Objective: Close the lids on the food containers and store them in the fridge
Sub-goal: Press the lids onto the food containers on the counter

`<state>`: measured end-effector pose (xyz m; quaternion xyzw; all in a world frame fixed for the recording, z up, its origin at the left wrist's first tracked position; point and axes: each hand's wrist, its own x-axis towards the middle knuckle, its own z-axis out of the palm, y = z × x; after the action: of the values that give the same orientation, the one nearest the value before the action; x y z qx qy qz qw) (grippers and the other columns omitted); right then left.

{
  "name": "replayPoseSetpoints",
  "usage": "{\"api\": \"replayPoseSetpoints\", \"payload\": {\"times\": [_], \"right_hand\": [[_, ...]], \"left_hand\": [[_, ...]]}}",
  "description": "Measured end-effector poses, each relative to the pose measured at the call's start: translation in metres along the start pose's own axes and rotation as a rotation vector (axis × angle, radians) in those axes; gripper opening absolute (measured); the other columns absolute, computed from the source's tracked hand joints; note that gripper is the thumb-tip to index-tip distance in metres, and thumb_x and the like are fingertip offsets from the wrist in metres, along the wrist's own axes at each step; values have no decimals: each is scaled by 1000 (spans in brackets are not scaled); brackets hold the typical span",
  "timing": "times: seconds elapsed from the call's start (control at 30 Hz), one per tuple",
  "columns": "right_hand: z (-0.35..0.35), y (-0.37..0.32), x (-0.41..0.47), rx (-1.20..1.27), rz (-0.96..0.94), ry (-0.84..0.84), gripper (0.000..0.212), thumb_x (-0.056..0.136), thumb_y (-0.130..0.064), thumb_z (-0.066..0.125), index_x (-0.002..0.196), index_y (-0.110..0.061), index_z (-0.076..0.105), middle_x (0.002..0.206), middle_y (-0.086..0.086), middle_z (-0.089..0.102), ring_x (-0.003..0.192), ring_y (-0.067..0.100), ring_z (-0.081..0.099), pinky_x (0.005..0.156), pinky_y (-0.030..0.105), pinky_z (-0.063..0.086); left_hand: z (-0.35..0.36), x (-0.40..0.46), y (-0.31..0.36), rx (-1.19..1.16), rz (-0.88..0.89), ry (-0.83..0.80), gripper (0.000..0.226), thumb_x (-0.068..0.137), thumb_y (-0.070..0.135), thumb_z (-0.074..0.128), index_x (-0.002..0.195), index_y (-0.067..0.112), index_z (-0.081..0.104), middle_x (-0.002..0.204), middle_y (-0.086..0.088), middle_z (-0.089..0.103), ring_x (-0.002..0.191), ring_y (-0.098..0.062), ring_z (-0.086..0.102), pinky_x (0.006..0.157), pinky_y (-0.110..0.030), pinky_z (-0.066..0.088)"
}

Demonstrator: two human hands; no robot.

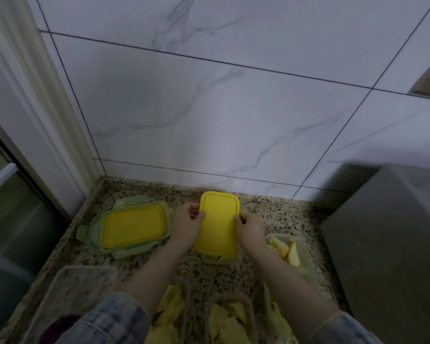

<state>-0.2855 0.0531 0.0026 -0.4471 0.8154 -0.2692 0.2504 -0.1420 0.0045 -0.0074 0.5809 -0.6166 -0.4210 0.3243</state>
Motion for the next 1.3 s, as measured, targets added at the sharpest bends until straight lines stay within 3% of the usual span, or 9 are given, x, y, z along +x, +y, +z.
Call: {"api": "replayPoseSetpoints", "payload": {"times": [0.03,0.13,0.27,0.53,0.73,0.9,1.13,1.2,1.3], "right_hand": [[0,5,0,-46,16,0,32,101,-20,42,119,-3,62,96,16,67,65,16,53,57,28,44],[5,14,-1,-52,58,32,34,100,-18,44,132,-7,53,115,15,65,91,27,63,74,35,50],[14,22,2,-91,122,55,18,95,-11,49,103,-9,65,100,10,69,73,18,57,65,30,49],[20,22,10,-144,146,33,19,96,-12,48,100,-7,65,98,11,67,86,26,63,77,41,57],[22,25,12,-150,148,32,22,96,-10,46,100,-7,67,95,11,68,84,25,63,75,38,56],[25,28,11,-130,136,35,25,97,-8,43,106,-6,66,96,11,68,83,26,63,75,38,55],[33,35,4,-96,151,114,24,99,-17,44,108,-8,64,106,10,65,93,24,59,78,34,49],[38,36,1,-183,125,98,29,101,-14,36,120,-9,58,116,13,61,99,26,57,83,37,51],[45,41,0,-247,2,53,51,101,-11,30,150,-15,19,151,10,32,134,29,36,105,43,40]], "left_hand": [[6,-2,-2,27,-2,-13,27,92,15,60,116,3,62,116,-16,64,107,-31,59,90,-36,48],[23,-6,-7,109,-33,-9,27,94,14,56,118,2,63,119,-17,64,109,-33,59,93,-39,48],[37,-10,-13,257,-66,38,26,97,19,49,116,7,63,114,-12,64,99,-26,59,82,-36,49],[45,-10,-15,366,-57,92,25,98,16,46,103,0,64,103,-18,63,89,-31,57,71,-38,44],[48,-6,-22,286,-126,102,22,96,18,50,109,6,63,110,-13,63,96,-27,58,76,-33,44],[50,-3,-30,73,-253,95,28,93,16,57,117,3,65,119,-14,66,109,-30,60,92,-37,46],[54,-4,-32,20,-301,120,27,92,16,58,113,1,65,116,-18,66,105,-33,60,92,-40,47],[56,-10,-29,113,-220,131,30,96,17,52,123,6,58,123,-15,61,109,-31,57,94,-41,48],[63,-13,-30,299,-31,99,42,99,10,39,141,13,38,145,-12,38,128,-30,41,106,-44,39]]}}
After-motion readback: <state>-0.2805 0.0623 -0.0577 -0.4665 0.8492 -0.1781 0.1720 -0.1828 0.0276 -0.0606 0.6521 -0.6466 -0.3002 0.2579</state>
